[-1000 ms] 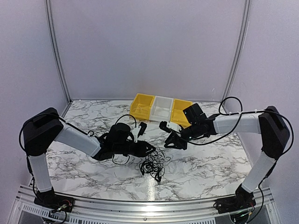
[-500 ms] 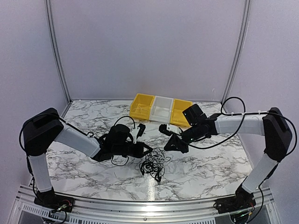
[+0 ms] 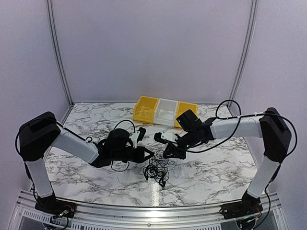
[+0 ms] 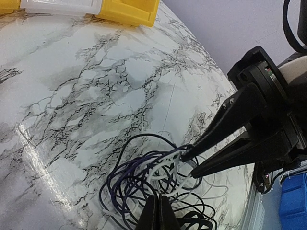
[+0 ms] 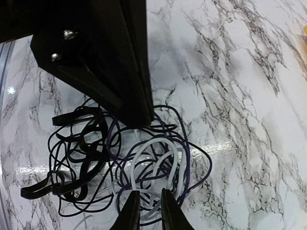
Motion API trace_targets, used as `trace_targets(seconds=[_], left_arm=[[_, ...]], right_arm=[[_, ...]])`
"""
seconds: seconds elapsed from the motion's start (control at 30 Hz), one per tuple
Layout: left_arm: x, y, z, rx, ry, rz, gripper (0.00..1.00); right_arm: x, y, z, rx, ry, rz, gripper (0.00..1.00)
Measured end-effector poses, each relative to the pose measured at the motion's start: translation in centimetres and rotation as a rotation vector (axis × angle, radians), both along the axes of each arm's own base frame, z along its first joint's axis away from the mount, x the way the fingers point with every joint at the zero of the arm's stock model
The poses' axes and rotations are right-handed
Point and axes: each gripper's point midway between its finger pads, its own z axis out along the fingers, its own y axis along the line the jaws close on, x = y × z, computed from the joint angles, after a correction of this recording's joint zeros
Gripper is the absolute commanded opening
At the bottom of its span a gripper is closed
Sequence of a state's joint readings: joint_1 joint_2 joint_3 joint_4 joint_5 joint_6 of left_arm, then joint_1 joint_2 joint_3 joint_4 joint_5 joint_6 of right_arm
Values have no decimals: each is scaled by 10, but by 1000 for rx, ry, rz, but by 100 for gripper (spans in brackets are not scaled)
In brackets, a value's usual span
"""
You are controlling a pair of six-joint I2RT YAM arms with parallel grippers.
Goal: Untangle the cables
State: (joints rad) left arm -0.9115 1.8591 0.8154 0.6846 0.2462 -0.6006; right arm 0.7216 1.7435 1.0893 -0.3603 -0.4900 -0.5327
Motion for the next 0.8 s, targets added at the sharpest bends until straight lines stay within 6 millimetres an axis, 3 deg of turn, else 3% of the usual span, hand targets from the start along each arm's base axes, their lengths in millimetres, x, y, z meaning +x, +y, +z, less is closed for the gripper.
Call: trace_targets(seconds=[0.17,0.37,0.5,0.7,0.8], left_arm=[[1,-1,3,-16,0,6,1],[0,-4,-6,-16,23,-3,21],[4,-13,-14,-22,46,-10,23],[9,-22,-23,-28,74,-9,21],[8,-22,-26,-26,81,-6,19]], right_arm=[[13,2,-4,-23,-25,-39,25],[19,0,-16,-63,-32,-69,26],[27,-1,-23,-94,-50,-96,29],[39,-3,-34,-132,-74,-136,6],[41,-3,-34,-136,-76,-148,0]])
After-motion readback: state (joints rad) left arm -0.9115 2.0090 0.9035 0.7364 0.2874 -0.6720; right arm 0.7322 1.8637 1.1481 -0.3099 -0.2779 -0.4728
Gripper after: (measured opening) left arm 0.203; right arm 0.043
